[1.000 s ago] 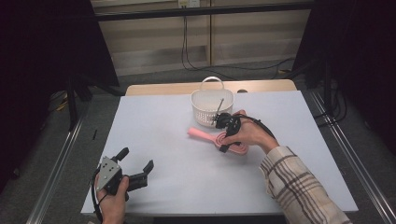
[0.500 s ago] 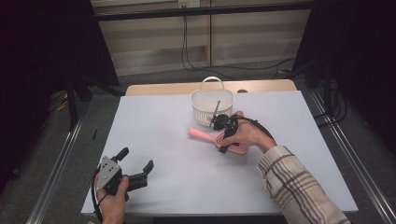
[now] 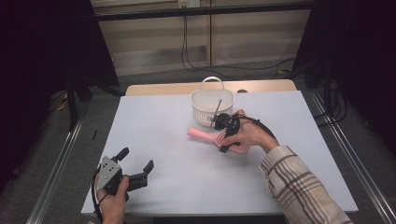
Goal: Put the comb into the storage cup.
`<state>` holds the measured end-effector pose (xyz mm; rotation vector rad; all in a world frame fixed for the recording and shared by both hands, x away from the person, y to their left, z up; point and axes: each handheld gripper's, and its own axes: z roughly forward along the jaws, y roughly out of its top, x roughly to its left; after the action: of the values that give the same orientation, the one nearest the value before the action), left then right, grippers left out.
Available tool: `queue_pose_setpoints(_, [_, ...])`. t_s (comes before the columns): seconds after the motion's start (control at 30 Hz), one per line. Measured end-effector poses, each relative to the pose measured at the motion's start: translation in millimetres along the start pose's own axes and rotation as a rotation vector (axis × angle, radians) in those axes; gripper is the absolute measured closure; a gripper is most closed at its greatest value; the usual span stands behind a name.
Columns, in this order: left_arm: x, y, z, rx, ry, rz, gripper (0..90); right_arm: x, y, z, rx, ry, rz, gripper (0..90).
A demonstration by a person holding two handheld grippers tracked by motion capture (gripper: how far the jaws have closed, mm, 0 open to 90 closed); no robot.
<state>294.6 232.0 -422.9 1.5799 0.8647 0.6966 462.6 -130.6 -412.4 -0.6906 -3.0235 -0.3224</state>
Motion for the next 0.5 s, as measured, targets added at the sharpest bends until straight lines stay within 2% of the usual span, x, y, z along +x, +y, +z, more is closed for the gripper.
queue_pose_setpoints(0.5, [0.4, 0.3, -0.6, -0.001, 0.002, 0.003, 1.4, 3.0, -3.6, -7.5, -0.020, -0.008, 0.003, 19.7])
